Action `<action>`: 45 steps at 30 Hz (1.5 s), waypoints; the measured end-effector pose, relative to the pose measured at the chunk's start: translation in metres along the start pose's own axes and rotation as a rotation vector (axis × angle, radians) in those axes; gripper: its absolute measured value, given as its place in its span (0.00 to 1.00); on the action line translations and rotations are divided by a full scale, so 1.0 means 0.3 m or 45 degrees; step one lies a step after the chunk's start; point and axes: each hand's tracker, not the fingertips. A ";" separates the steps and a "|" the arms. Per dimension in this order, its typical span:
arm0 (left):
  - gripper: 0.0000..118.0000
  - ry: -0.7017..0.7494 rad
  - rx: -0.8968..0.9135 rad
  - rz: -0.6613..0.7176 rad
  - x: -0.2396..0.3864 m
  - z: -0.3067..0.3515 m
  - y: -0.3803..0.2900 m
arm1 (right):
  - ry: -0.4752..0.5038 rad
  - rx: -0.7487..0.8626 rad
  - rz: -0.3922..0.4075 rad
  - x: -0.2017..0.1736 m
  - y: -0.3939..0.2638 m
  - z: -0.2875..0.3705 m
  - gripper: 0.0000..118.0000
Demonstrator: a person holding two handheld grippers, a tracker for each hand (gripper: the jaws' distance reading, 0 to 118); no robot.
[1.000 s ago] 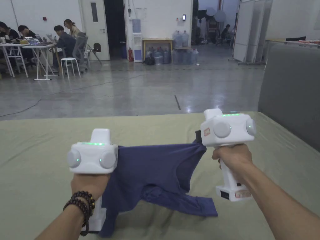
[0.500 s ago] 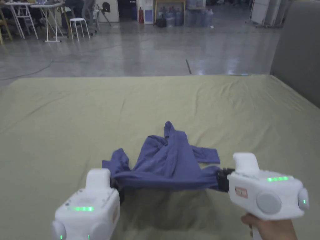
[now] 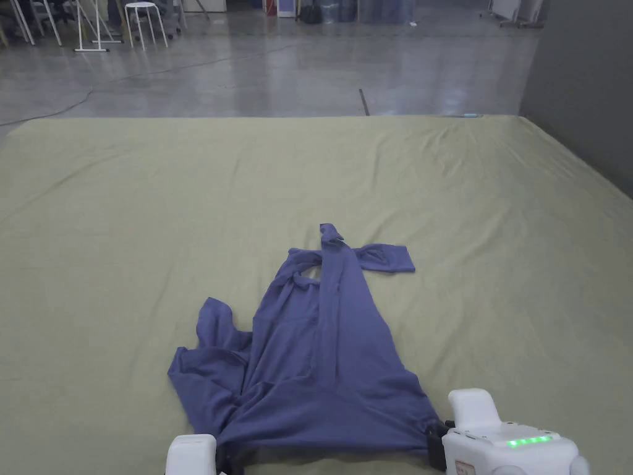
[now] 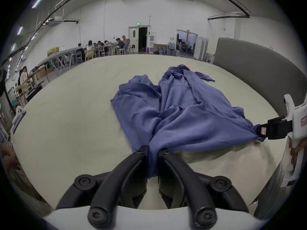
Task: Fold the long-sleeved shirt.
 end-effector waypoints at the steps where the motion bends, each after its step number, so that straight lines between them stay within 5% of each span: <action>1: 0.75 -0.007 0.009 0.008 -0.001 0.007 0.011 | 0.003 0.004 -0.002 0.001 0.010 0.010 0.63; 2: 0.97 -0.005 0.010 0.011 -0.002 0.018 0.029 | 0.009 0.022 -0.008 0.001 0.024 0.027 0.88; 3: 1.00 -0.017 0.000 0.021 -0.009 0.024 0.050 | 0.012 0.042 -0.018 0.003 0.042 0.043 0.96; 8: 1.00 -0.037 0.125 0.096 -0.072 0.120 0.182 | -0.006 0.161 -0.070 -0.015 0.151 0.161 0.98; 9: 0.99 -0.034 0.150 0.118 -0.093 0.108 0.176 | -0.010 0.190 -0.076 -0.020 0.164 0.176 0.90; 10: 0.78 -0.006 0.161 0.123 -0.106 0.112 0.191 | -0.035 0.221 -0.076 -0.028 0.172 0.186 0.57; 11: 0.28 0.016 0.159 0.117 -0.120 0.107 0.207 | -0.085 0.227 -0.065 -0.040 0.179 0.187 0.12; 12: 0.00 0.047 0.153 0.108 -0.131 0.095 0.213 | -0.149 0.215 -0.071 -0.028 0.163 0.162 0.02; 14: 0.00 0.007 0.144 0.112 -0.158 0.101 0.244 | -0.017 0.184 -0.071 -0.027 0.164 0.163 0.02; 19: 0.00 0.079 0.184 0.125 -0.238 0.042 0.326 | -0.008 0.152 -0.075 0.004 0.128 0.082 0.02; 20: 0.05 0.073 0.172 0.120 -0.262 0.005 0.365 | -0.049 0.182 -0.029 -0.052 0.125 0.126 0.02; 21: 0.31 0.070 0.146 0.118 -0.290 -0.047 0.405 | -0.042 0.170 -0.024 -0.068 0.120 0.129 0.02; 22: 0.84 0.053 0.077 0.170 -0.309 -0.102 0.427 | -0.041 0.163 -0.023 -0.077 0.115 0.127 0.02; 23: 0.96 0.031 0.013 0.196 -0.337 -0.174 0.452 | -0.043 0.154 -0.023 -0.089 0.110 0.125 0.02; 30: 0.94 0.108 -0.271 0.140 -0.398 -0.519 0.499 | -0.042 0.074 -0.058 -0.047 0.115 0.072 0.02; 34: 0.81 0.105 -0.395 0.012 -0.339 -0.582 0.419 | -0.057 0.041 -0.065 -0.042 0.107 0.061 0.02; 36: 0.75 0.171 -0.256 -0.087 -0.281 -0.531 0.397 | -0.067 0.030 -0.065 -0.037 0.107 0.057 0.02; 37: 0.39 0.074 -0.251 -0.099 -0.261 -0.526 0.390 | -0.069 0.028 -0.067 -0.032 0.108 0.054 0.02; 38: 0.16 0.114 -0.227 -0.179 -0.211 -0.509 0.370 | -0.072 0.025 -0.071 -0.034 0.107 0.051 0.02; 39: 0.05 0.170 -0.222 -0.316 -0.167 -0.505 0.350 | -0.073 0.020 -0.073 -0.038 0.108 0.045 0.02; 41: 0.02 0.202 -0.228 -0.355 -0.137 -0.495 0.341 | -0.064 0.014 -0.076 -0.033 0.114 0.039 0.02; 45: 0.00 0.073 -0.213 -0.073 -0.228 -0.423 0.416 | -0.061 0.029 -0.063 -0.013 0.141 0.043 0.02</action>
